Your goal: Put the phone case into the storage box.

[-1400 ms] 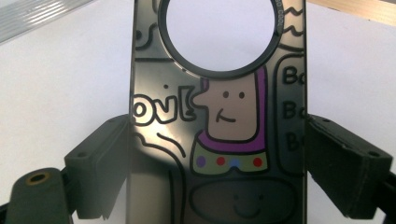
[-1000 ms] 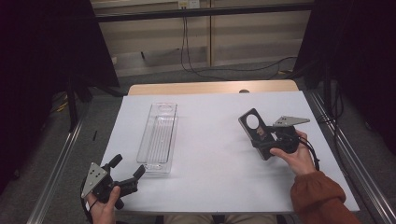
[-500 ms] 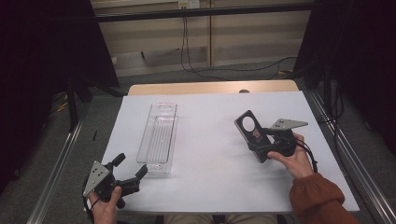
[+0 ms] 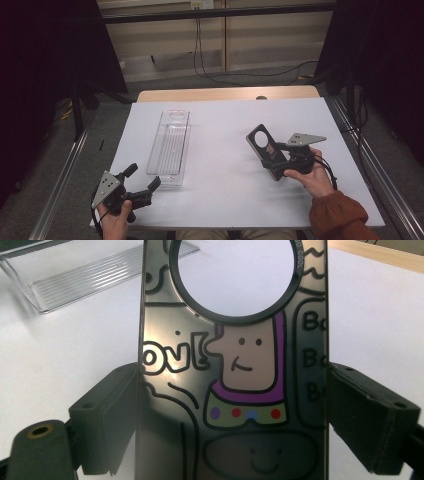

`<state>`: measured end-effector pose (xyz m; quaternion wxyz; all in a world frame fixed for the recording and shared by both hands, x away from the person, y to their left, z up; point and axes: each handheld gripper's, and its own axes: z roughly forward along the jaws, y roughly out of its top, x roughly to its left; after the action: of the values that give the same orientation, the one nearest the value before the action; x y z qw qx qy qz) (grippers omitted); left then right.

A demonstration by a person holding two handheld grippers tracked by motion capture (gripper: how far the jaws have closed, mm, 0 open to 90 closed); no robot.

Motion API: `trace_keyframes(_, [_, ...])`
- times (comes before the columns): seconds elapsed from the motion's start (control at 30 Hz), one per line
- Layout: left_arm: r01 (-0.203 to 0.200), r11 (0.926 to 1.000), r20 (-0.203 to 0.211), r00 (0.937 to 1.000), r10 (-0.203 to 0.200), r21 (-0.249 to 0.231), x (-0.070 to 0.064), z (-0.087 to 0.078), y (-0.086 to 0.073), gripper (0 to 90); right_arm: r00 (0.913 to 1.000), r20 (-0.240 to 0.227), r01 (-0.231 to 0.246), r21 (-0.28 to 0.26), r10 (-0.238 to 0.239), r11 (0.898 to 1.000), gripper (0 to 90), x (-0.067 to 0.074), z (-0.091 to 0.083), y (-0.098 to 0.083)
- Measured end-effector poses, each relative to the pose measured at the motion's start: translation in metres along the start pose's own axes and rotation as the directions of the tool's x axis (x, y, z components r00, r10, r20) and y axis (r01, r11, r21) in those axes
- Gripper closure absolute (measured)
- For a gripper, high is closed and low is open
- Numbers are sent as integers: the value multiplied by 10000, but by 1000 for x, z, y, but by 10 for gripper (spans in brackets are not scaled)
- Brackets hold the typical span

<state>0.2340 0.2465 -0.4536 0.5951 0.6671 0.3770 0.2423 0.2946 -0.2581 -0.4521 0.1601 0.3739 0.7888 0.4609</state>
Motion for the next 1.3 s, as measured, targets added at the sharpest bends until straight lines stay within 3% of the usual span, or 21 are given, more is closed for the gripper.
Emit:
trace_keyframes(0.27, [171,9999,487,9987,-170,-3,-1,3,1,45,9994,-325,79,-157,-84,9998,122,7,3,1])
trace_keyframes(0.8, [-36,9998,1212,9926,11,201,-6,11,5,44,9934,-1098,278,-494,-331,9984,122,25,10,4])
trace_keyframes(1.0, [-489,9985,1760,9834,435,262,-11,16,8,34,9915,-1251,290,-620,-366,9977,122,27,9,5])
trace_keyframes(1.07, [-366,9989,1807,9831,305,304,-13,19,8,28,9905,-1326,274,-666,-360,9974,122,28,8,5])
trace_keyframes(1.13, [-244,9993,2038,9788,183,272,-15,22,9,28,9897,-1365,348,-708,-442,9969,122,29,8,6])
trace_keyframes(1.3, [-394,9984,2255,9738,295,397,-19,28,11,25,9871,-1501,446,-789,-561,9959,122,32,9,7])
